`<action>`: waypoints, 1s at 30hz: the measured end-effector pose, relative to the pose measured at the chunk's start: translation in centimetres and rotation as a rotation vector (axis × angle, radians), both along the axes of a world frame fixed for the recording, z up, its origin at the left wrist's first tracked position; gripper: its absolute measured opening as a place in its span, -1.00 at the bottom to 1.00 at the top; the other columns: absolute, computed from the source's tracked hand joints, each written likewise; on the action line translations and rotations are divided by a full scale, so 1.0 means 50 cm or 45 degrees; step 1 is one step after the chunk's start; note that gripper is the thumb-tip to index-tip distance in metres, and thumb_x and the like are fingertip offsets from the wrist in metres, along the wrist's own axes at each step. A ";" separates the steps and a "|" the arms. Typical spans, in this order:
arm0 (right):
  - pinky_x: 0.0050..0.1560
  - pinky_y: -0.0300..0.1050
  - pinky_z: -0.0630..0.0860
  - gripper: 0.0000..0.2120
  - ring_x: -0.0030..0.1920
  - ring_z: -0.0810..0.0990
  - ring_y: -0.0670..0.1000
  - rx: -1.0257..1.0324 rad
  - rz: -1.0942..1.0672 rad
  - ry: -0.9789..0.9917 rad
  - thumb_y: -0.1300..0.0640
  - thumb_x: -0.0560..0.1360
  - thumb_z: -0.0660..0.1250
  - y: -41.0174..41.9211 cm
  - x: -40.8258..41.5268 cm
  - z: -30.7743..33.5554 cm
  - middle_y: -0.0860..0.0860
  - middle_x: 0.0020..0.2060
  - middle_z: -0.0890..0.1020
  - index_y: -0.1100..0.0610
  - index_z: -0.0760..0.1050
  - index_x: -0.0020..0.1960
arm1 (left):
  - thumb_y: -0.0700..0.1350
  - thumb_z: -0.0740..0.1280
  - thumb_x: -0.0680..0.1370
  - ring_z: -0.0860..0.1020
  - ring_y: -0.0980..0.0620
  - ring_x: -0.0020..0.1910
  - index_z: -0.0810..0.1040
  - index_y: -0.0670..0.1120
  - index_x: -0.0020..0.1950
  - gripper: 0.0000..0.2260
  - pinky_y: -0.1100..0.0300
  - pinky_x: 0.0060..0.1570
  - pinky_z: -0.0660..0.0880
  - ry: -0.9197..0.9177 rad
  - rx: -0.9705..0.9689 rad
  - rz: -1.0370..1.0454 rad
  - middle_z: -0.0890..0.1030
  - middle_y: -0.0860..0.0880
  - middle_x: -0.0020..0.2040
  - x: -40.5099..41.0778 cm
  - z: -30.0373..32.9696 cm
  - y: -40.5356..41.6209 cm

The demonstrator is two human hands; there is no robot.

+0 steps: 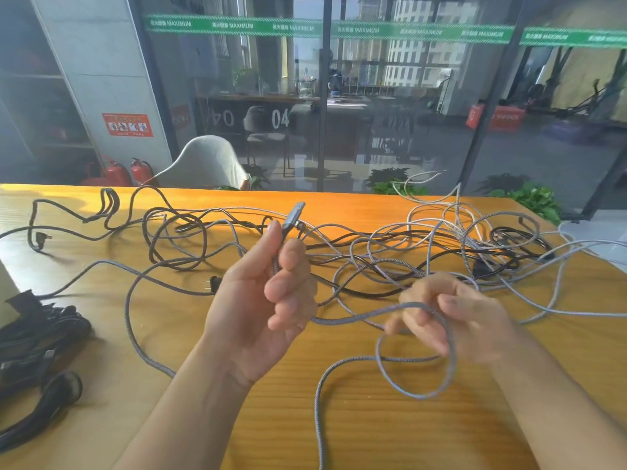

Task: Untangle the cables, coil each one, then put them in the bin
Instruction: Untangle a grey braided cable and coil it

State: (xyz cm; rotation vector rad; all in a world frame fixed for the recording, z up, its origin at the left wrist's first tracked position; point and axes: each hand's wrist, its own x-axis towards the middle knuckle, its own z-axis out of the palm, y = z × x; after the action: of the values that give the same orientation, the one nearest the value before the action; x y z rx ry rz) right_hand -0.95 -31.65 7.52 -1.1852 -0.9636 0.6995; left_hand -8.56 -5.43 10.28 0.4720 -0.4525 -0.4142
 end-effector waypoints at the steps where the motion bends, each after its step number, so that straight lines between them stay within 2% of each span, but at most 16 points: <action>1: 0.13 0.20 0.55 -0.76 -0.37 0.61 -0.13 0.009 0.115 0.027 -0.04 0.60 0.41 -0.003 0.003 -0.003 -0.08 -0.34 0.64 0.15 0.67 -0.01 | 0.07 -0.09 0.79 0.57 0.02 -0.38 0.58 -0.22 -0.03 -0.44 0.24 -0.41 0.37 -0.012 -0.002 -0.027 0.65 -0.08 -0.31 0.000 -0.001 -0.002; 3: -0.11 0.27 0.50 -0.75 -0.36 0.60 -0.16 -0.091 0.309 0.026 -0.05 0.62 0.39 -0.008 0.008 -0.005 -0.13 -0.35 0.62 0.14 0.65 0.04 | 0.07 -0.07 0.79 0.57 0.03 -0.41 0.58 -0.21 -0.05 -0.44 0.24 -0.44 0.41 -0.038 0.016 -0.048 0.65 -0.07 -0.32 0.003 -0.004 -0.008; 5: -0.24 0.29 0.51 -0.74 -0.36 0.56 -0.17 -0.211 0.448 0.039 -0.07 0.63 0.38 -0.017 0.010 -0.006 -0.11 -0.42 0.52 0.13 0.65 0.05 | 0.07 -0.07 0.79 0.60 0.02 -0.39 0.59 -0.21 -0.06 -0.44 0.24 -0.45 0.42 -0.053 0.013 -0.069 0.65 -0.07 -0.33 0.007 -0.008 -0.008; 7: -0.26 -0.02 0.63 -0.70 -0.45 0.45 -0.17 -0.400 0.411 0.086 -0.15 0.61 0.39 -0.020 0.009 -0.003 -0.12 -0.47 0.45 0.09 0.63 -0.02 | 0.07 -0.09 0.80 0.54 0.02 -0.42 0.58 -0.23 -0.04 -0.43 0.23 -0.46 0.41 -0.048 -0.037 -0.129 0.65 -0.09 -0.32 0.010 -0.007 -0.004; 9: -0.40 -0.19 0.58 -0.61 -0.53 0.32 -0.15 -0.615 0.201 0.131 -0.27 0.53 0.43 -0.023 0.009 -0.001 -0.11 -0.51 0.37 0.06 0.56 -0.14 | 0.06 -0.06 0.79 0.42 0.03 -0.45 0.58 -0.23 -0.05 -0.45 0.23 -0.48 0.37 -0.040 -0.022 -0.141 0.63 -0.09 -0.33 0.010 -0.007 0.000; 11: -0.45 -0.21 0.48 -0.52 -0.53 0.22 -0.10 -0.747 -0.057 0.093 -0.36 0.44 0.48 -0.029 0.015 -0.002 -0.08 -0.51 0.28 0.05 0.47 -0.20 | 0.06 0.02 0.77 0.45 0.08 -0.51 0.61 -0.17 -0.12 -0.49 0.26 -0.56 0.24 -0.027 0.155 -0.018 0.59 -0.02 -0.41 0.005 -0.007 -0.005; 14: -0.38 -0.17 0.38 -0.56 -0.44 0.22 -0.04 -0.870 -0.340 -0.005 -0.29 0.45 0.51 -0.038 0.024 -0.004 -0.03 -0.44 0.29 0.06 0.47 -0.21 | 0.08 0.10 0.71 0.52 0.07 -0.54 0.65 -0.11 -0.24 -0.50 0.26 -0.61 0.04 -0.010 0.432 0.153 0.51 0.00 -0.50 -0.005 0.000 -0.029; 17: -0.36 -0.09 0.38 -0.54 -0.40 0.35 -0.01 -0.924 -0.746 -0.200 -0.26 0.43 0.56 -0.023 0.025 -0.013 0.03 -0.40 0.44 0.13 0.55 -0.22 | 0.11 0.10 0.65 0.55 -0.02 -0.53 0.65 -0.11 -0.32 -0.48 0.31 -0.64 0.11 0.011 0.786 0.314 0.53 -0.08 -0.49 -0.008 -0.004 -0.064; 19: -0.36 -0.10 0.37 -0.47 -0.44 0.39 -0.06 -0.992 -1.156 -0.487 -0.35 0.33 0.55 -0.001 0.024 -0.023 -0.07 -0.47 0.47 0.12 0.55 -0.27 | 0.12 0.08 0.68 0.63 -0.09 -0.43 0.68 -0.15 -0.22 -0.47 0.29 -0.59 0.18 -0.024 0.970 0.351 0.61 -0.17 -0.39 -0.006 -0.014 -0.083; 21: -0.42 -0.16 0.26 -0.44 -0.50 0.34 -0.10 -0.943 -1.514 -0.731 -0.37 0.31 0.55 0.017 0.020 -0.030 -0.12 -0.55 0.42 0.10 0.49 -0.35 | 0.11 0.05 0.73 0.70 -0.17 -0.26 0.70 -0.22 -0.06 -0.44 0.24 -0.49 0.28 -0.067 1.119 0.389 0.69 -0.25 -0.23 -0.001 -0.030 -0.088; 23: -0.45 -0.19 0.21 -0.47 -0.49 0.30 -0.07 -0.713 -1.618 -0.771 -0.29 0.38 0.55 0.028 0.009 -0.026 -0.12 -0.57 0.36 0.12 0.45 -0.37 | 0.11 0.02 0.75 0.73 -0.21 -0.08 0.69 -0.25 0.08 -0.43 0.19 -0.35 0.44 -0.078 1.239 0.456 0.74 -0.25 -0.09 0.003 -0.038 -0.086; 25: -0.41 -0.18 0.26 -0.55 -0.47 0.31 -0.07 -0.542 -1.600 -0.731 -0.17 0.49 0.52 0.036 0.003 -0.019 -0.09 -0.54 0.39 0.13 0.49 -0.33 | 0.10 0.00 0.76 0.73 -0.16 0.03 0.69 -0.21 0.17 -0.45 0.11 -0.12 0.58 -0.091 1.329 0.515 0.75 -0.19 0.00 0.006 -0.044 -0.088; 27: -0.39 -0.07 0.30 -0.64 -0.45 0.34 -0.03 -0.415 -1.492 -0.583 -0.07 0.60 0.42 0.047 -0.004 -0.011 -0.03 -0.49 0.44 0.13 0.55 -0.26 | 0.10 0.00 0.76 0.72 -0.09 0.08 0.68 -0.17 0.22 -0.48 0.01 0.11 0.62 -0.110 1.402 0.578 0.76 -0.12 0.05 0.009 -0.053 -0.093; 29: -0.41 -0.18 0.24 -0.72 -0.47 0.29 -0.07 -0.255 -1.335 -0.388 -0.02 0.62 0.31 0.056 -0.016 -0.001 -0.01 -0.44 0.41 0.12 0.58 -0.18 | 0.10 0.00 0.76 0.71 -0.02 0.13 0.65 -0.14 0.28 -0.50 -0.04 0.23 0.60 -0.133 1.435 0.649 0.75 -0.05 0.10 0.015 -0.064 -0.096; 30: -0.42 -0.23 0.26 -0.74 -0.47 0.31 -0.09 -0.209 -1.292 -0.383 -0.01 0.61 0.27 0.060 -0.024 0.002 -0.01 -0.42 0.41 0.11 0.58 -0.15 | 0.10 0.00 0.76 0.70 0.00 0.15 0.64 -0.13 0.31 -0.50 -0.06 0.26 0.59 -0.137 1.436 0.675 0.75 -0.03 0.12 0.016 -0.067 -0.096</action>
State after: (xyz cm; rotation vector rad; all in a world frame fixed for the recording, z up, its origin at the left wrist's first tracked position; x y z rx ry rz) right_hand -2.14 -28.66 7.64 -1.7344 -0.4240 -0.2252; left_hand -7.75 -10.23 6.94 1.6698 -0.1391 -0.0873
